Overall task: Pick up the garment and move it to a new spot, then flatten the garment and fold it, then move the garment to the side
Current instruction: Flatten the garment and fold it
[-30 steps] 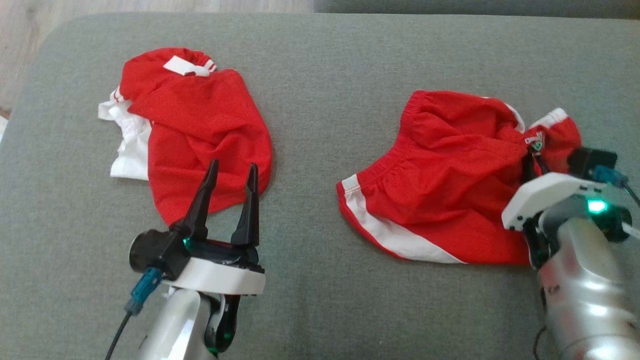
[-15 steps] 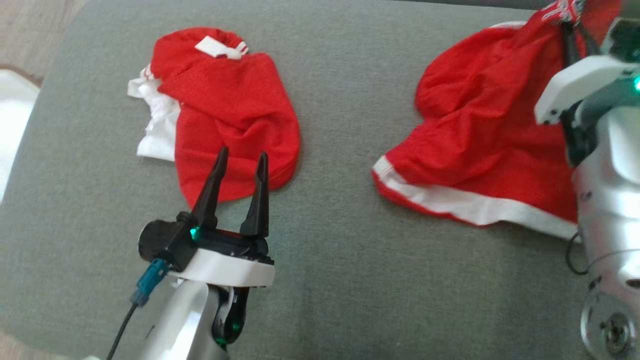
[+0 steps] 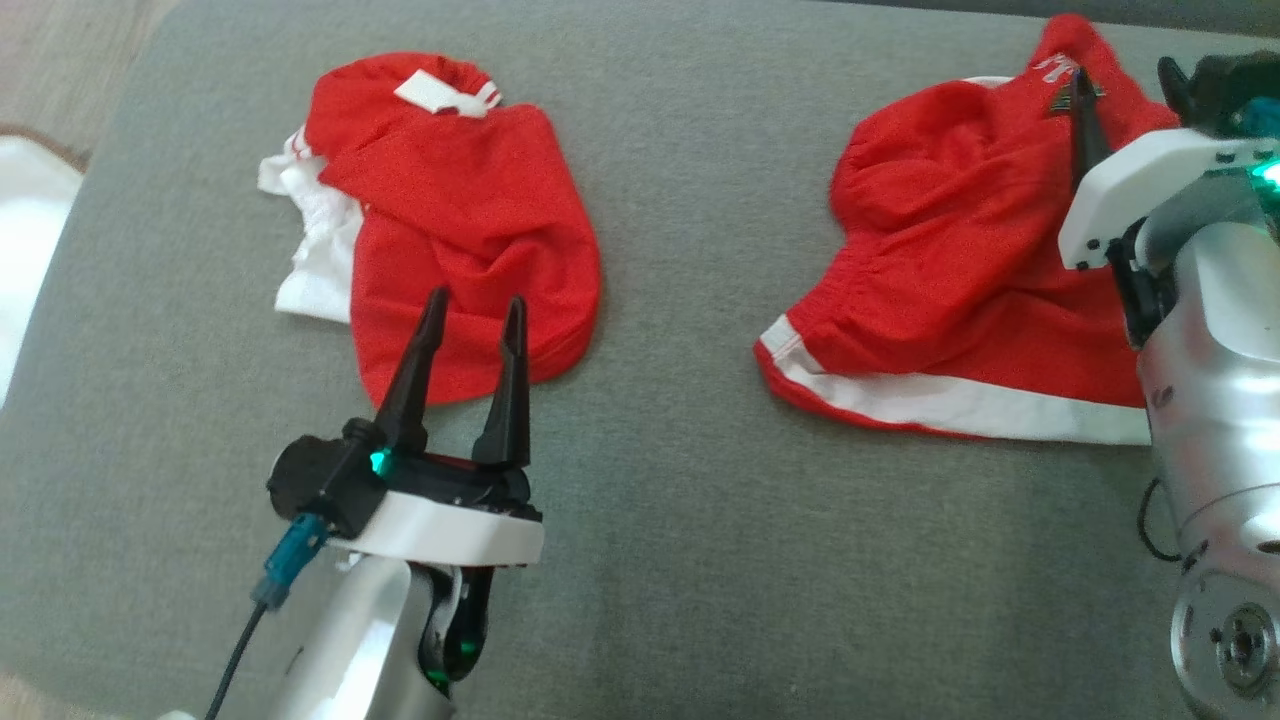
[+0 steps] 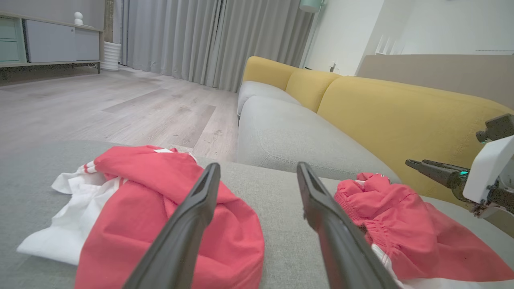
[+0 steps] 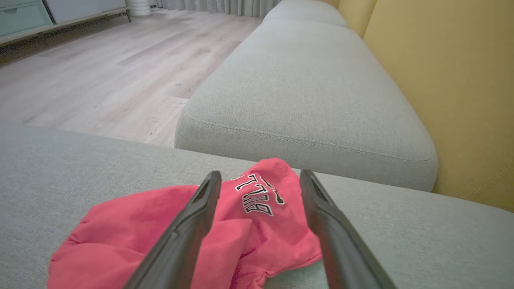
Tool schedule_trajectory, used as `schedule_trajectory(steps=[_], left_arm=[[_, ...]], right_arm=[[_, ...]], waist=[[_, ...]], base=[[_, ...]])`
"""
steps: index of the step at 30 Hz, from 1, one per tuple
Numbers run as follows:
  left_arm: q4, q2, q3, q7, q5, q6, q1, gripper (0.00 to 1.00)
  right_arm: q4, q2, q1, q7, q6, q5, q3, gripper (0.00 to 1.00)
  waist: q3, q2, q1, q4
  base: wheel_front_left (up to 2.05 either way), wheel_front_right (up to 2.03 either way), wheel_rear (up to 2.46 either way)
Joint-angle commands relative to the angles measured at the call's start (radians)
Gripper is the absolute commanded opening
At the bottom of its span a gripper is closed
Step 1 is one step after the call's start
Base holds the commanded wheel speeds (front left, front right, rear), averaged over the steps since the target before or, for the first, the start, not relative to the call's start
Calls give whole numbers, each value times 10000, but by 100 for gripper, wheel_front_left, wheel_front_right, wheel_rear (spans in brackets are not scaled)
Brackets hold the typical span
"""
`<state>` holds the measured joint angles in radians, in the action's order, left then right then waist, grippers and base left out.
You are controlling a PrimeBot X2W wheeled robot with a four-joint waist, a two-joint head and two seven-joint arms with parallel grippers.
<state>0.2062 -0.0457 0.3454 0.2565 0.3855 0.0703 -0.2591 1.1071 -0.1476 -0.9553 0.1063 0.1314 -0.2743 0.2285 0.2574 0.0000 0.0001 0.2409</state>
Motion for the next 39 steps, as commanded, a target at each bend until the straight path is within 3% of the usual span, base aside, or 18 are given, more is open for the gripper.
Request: schedule_trajectory(steps=[1,5,9,17,22,29,39], left_arm=[[-356,-45,-408,53,-60,-37,-278,100],[-395,-45,-641,53,-184,-11,-164,100],[-387,-45,-815,53,-292,0,11,100],[-271,-45,-1103,53,-441,30,402,100],[-199,-45,-1138,53,-519,78,659,100],[-150,-45,-1117,53,-547,111,807,100],[-138,-45,-1140,53,-568,109,635,100]], right_arm=[[-241,166,-157,278,-7,79,-199,100],[-247,407,344,1213,-7,847,-654,100],[-1191,618,1217,1520,-7,1764,-1152,100],[-5824,892,5010,1551,-7,3419,-2114,100],[-7590,959,7057,1552,-7,3898,-2225,100],[-8220,970,8161,1553,-7,4573,-2503,100],[-8634,972,8070,1554,-7,4630,-2670,100]], waist=[[-176,0,-1,-212],[-586,0,-1,-795],[-907,0,-1,-1325],[-1492,0,-1,-2121],[-1702,0,-1,-2345],[-1723,0,-1,-2447],[-1589,0,-1,-2566]], base=[[0,0,0],[0,0,0],[0,0,0],[0,0,0],[0,0,0],[0,0,0],[0,0,0]])
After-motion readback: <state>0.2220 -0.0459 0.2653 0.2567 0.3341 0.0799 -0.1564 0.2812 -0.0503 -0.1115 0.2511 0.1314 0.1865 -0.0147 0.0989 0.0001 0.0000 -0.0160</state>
